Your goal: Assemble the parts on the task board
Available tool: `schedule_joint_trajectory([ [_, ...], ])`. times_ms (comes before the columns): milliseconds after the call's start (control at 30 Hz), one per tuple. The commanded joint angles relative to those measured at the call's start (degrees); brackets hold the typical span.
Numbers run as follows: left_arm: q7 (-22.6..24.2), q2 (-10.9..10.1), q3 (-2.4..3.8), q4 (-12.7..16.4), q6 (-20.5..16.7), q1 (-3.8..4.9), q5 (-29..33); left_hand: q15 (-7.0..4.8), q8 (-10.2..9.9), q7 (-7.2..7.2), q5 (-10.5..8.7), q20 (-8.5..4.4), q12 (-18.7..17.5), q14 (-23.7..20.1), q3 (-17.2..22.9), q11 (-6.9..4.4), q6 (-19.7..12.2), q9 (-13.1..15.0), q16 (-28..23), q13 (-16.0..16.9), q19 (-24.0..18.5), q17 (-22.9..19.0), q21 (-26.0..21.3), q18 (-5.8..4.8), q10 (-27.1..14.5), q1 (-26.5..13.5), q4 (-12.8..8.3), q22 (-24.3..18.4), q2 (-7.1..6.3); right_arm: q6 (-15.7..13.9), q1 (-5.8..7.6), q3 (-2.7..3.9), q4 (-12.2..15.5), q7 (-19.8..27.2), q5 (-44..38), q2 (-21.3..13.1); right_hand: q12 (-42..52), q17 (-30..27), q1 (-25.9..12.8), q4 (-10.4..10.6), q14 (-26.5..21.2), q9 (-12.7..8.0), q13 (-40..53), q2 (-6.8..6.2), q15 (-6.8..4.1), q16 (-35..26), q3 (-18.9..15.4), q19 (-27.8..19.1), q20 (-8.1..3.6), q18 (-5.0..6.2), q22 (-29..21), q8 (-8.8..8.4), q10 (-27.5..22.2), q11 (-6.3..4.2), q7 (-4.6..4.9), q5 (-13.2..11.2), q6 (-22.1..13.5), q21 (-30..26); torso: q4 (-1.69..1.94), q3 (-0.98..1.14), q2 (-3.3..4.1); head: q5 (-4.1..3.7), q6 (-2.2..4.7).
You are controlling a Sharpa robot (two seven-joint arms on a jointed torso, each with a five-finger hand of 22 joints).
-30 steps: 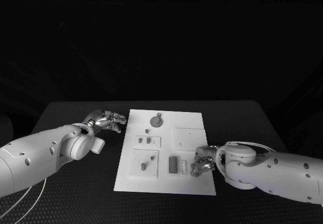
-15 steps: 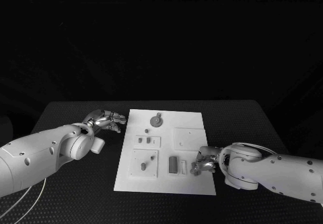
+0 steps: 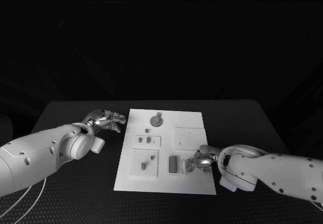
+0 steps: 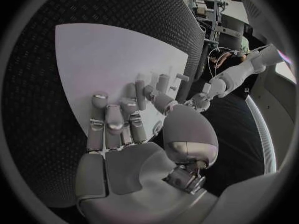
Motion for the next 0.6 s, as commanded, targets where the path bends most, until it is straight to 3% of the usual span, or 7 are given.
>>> schedule_joint_trajectory([
  [33, 0.30, 0.10, 0.03, 0.09, 0.76, 0.03, 0.28, -0.01, 0.32, 0.54, 0.33, 0.07, 0.08, 0.26, 0.08, 0.14, 0.01, -0.06, -0.33, -0.05, 0.24, 0.09, -0.28, 0.76, -0.35, -0.66, 0.38, 0.06, 0.03, -0.28, -0.07, -0.02, 0.10, 1.02, 2.30, 0.20, 0.40, -0.04, 1.53, -3.87, 0.12, 0.23, -0.03, 2.02, -0.09, 0.19, 4.13, 0.51, -0.08, 0.46, 0.94, 0.19, 0.54, -0.07, 1.08, -0.09, -0.75, 0.40, -0.01, -0.01, 0.01, 0.11, 0.00],
  [233, 0.29, 0.10, 0.03, 0.08, 0.73, 0.03, 0.28, -0.01, 0.32, 0.55, 0.33, 0.07, 0.08, 0.27, 0.08, 0.14, 0.00, -0.07, -0.33, -0.05, 0.25, 0.10, -0.28, 0.76, -0.36, -0.67, 0.38, 0.08, 0.03, 1.70, -0.07, -0.02, -0.18, 0.47, 2.86, 0.76, 0.41, -0.13, 1.47, -3.87, 0.07, 0.22, -0.03, 1.96, -0.10, 0.19, 4.15, 0.52, -0.09, 0.46, 0.94, 0.20, 0.55, -0.08, 1.07, -0.10, -0.75, 0.41, -0.05, -0.04, 0.00, 0.07, -0.01],
  [600, 0.22, 0.06, 0.03, 0.08, 0.75, 0.03, 0.28, -0.01, 0.33, 0.55, 0.32, 0.07, 0.08, 0.28, 0.07, 0.15, -0.01, -0.07, -0.33, -0.05, 0.27, 0.13, -0.30, 0.76, -0.37, -0.71, 0.41, 0.11, 0.01, 2.65, -0.06, -0.02, -0.03, 0.49, 2.93, 1.47, 0.43, -0.15, 1.30, -3.85, 0.06, 0.21, -0.03, 1.88, -0.12, 0.18, 4.17, 0.50, -0.08, 0.46, 0.93, 0.24, 0.54, -0.09, 1.06, -0.11, -0.71, 0.40, 0.03, -0.08, -0.01, 0.03, -0.09],
])
